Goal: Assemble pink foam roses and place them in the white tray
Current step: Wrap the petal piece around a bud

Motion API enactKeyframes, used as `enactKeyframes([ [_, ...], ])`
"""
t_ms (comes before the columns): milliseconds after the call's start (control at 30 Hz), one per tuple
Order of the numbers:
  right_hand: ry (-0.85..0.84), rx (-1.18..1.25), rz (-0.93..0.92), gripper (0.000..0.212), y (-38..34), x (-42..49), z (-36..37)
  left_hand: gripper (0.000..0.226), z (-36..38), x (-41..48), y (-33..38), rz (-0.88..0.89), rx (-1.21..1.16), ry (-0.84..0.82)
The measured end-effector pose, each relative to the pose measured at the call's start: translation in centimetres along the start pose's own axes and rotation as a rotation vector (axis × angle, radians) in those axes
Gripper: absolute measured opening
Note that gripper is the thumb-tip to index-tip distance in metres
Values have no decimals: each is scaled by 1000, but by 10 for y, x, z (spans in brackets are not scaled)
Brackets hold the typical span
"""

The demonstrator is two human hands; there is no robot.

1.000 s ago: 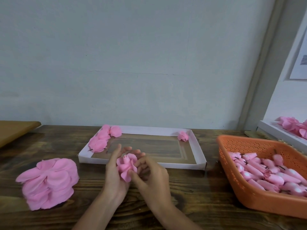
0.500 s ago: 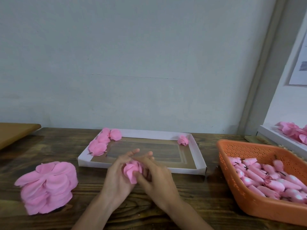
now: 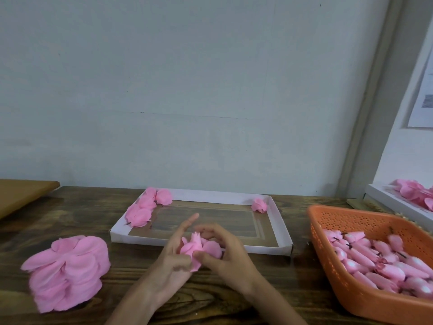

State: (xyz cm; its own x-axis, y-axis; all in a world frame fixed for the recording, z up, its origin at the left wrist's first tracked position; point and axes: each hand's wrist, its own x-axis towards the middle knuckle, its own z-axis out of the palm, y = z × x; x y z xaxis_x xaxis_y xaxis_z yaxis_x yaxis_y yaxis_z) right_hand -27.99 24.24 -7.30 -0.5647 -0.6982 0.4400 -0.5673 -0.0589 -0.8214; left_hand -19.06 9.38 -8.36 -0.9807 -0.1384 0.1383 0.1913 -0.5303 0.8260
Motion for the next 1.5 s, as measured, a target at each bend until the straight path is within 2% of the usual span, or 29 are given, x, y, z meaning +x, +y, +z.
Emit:
enactKeyframes([
  [167, 20, 70, -18, 47, 0, 2, -7, 99, -6, 4, -4, -9, 97, -18],
  [267, 13, 25, 22, 44, 2, 1, -9, 72, -3, 7, -6, -17, 318, -39],
  [300, 14, -8, 25, 42, 2, 0, -9, 65, 1, 6, -6, -8, 396, -8],
  [400, 24, -61, -19, 36, 2, -1, -8, 66, 3, 8, -10, -20, 633, 195],
  [433, 25, -74, -41, 35, 1, -1, -8, 59, 6, 6, -11, -8, 703, 287],
  [467, 21, -86, -63, 35, 0, -2, -7, 52, 6, 6, -11, 25, 722, 306],
  [533, 10, -110, -103, 35, -1, -2, -6, 45, 6, 7, -11, 99, 715, 211],
  [667, 0, -268, -192, 28, 1, -1, -6, 38, 8, 9, -9, 170, 703, 201],
  [767, 34, -380, -240, 22, 3, -1, -5, 47, 8, 7, -12, 161, 635, 210],
  [867, 41, -315, -182, 22, 3, 0, -6, 33, 3, 9, -14, 128, 625, 145],
  [933, 24, -282, -164, 23, 3, 1, -6, 30, -1, 10, -17, 100, 626, 167],
  [1000, 27, -250, -143, 25, 2, 0, -6, 15, -4, 13, -20, 53, 638, 194],
  [1033, 53, -226, -125, 27, 1, 0, -6, 4, -3, 9, -20, 17, 608, 144],
  [1100, 144, -183, -77, 31, 1, 0, -8, 28, -9, 12, -21, -38, 552, 131],
  [1167, 202, -143, 3, 30, 1, 1, -13, 15, -7, 19, -17, 18, 475, 216],
  [1267, 168, -92, 92, 24, 4, 2, -16, 47, -14, 18, -16, 78, 334, 245],
  [1333, 169, -49, 136, 18, 7, 2, -13, 56, -14, 19, -18, 63, 305, 250],
  [1500, 263, 25, 186, 19, 8, 3, -11, 41, -1, 14, -13, 63, 285, 267],
])
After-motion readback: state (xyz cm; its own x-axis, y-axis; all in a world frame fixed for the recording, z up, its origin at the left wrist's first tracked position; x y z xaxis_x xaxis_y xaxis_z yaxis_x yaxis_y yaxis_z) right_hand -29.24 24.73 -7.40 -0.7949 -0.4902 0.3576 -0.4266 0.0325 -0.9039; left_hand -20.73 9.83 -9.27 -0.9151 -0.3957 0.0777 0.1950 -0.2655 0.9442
